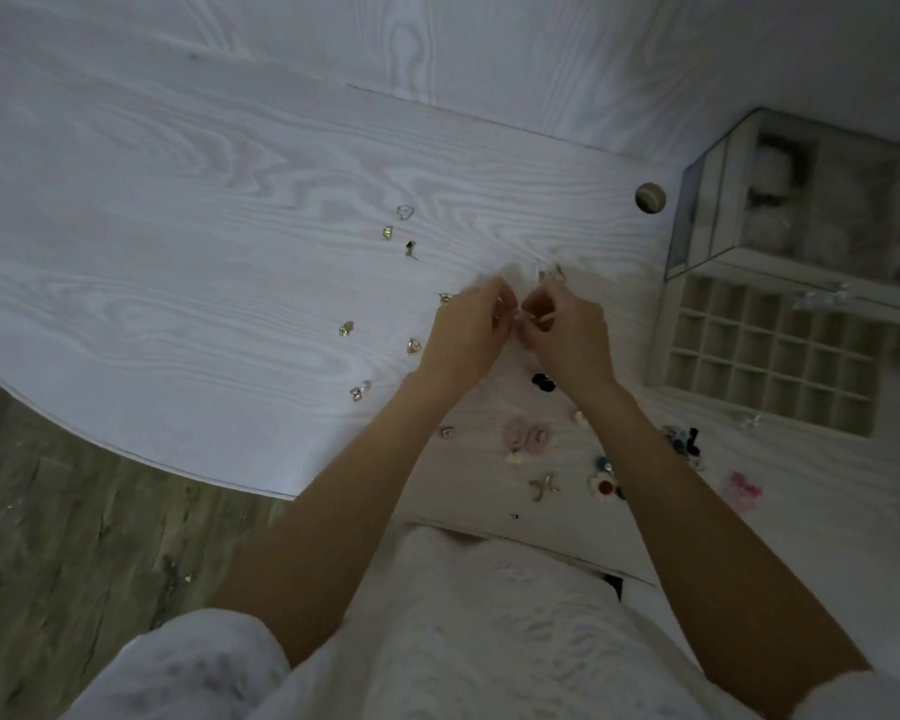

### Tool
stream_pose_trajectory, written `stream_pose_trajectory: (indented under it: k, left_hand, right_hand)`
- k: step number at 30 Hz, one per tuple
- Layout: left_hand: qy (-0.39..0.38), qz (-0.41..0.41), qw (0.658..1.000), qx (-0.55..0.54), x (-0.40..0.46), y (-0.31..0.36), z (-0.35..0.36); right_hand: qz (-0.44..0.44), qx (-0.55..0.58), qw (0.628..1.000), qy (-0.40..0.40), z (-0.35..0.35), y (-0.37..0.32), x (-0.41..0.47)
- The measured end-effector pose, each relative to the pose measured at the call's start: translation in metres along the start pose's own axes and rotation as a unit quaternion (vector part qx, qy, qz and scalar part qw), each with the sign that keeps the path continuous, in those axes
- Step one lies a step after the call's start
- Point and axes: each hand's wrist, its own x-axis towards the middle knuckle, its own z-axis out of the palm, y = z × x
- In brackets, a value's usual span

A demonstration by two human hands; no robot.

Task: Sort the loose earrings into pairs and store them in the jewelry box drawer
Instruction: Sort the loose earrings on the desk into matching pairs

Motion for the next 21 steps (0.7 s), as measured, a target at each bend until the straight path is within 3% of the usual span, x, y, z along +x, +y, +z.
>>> stream_pose_trajectory:
  k: [5,9,13,16,21]
  left_hand:
    - [-0.007,0.026,0.998,0.058,-0.011,-0.005,0.006]
    - [-0.003,0.042,0.995,0.093,-0.019,-0.007,0.0]
    - [0.003,0.028,0.993,0.113,-0.024,-0.01,-0.002]
    - [-0.001,0.016,0.994,0.112,-0.023,-0.008,0.0]
    - [-0.003,-0.028,0.995,0.096,-0.018,0.002,0.01]
  right_hand:
    - [0.016,0.017,1.0,0.0,-0.009,0.006,-0.012]
    - [0.013,-0.032,0.999,0.002,-0.012,0.014,-0.02]
    - [-0.028,-0.087,0.996,-0.017,-0.004,0.011,-0.02]
    - [-0.064,-0.137,0.988,0.012,0.005,0.006,-0.015]
    - [-0.049,-0.173,0.984,0.005,0.016,0.007,-0.01]
